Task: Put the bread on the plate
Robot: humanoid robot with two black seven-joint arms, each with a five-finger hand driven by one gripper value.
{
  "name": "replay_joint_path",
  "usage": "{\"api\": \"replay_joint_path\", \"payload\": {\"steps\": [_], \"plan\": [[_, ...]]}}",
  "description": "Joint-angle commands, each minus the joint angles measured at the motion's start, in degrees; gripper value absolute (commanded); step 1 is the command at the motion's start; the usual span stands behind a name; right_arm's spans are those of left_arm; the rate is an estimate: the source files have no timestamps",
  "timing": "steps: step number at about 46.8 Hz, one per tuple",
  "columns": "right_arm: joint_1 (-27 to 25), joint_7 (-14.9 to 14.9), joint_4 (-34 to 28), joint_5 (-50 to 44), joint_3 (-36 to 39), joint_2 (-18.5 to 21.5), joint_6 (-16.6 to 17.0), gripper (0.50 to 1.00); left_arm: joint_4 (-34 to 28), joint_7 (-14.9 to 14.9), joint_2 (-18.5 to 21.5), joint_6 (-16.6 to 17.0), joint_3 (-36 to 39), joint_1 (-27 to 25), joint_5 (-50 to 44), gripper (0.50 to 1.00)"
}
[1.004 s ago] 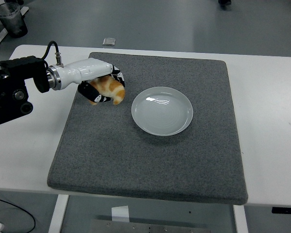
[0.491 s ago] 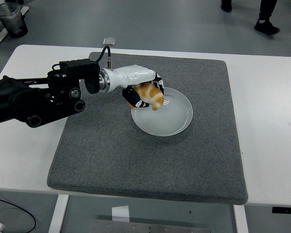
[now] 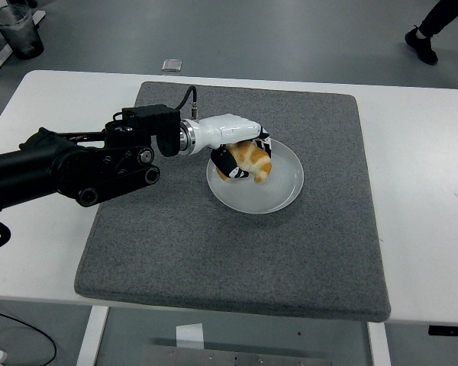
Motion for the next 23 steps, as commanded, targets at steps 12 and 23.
{"api": "replay_joint_path", "payload": {"steps": [12,23], "plan": [[0.0,0.0,0.0,0.0,0.0,0.0,0.0,0.932,0.8,-0.1,-1.6,0.4,0.3,0.1,-0.3,0.531],[0.0,0.0,0.0,-0.1,0.0,0.0,0.0,0.932,0.2,-0.3,-1.6,0.2,0.3,0.4,-0.9,0.996]]}}
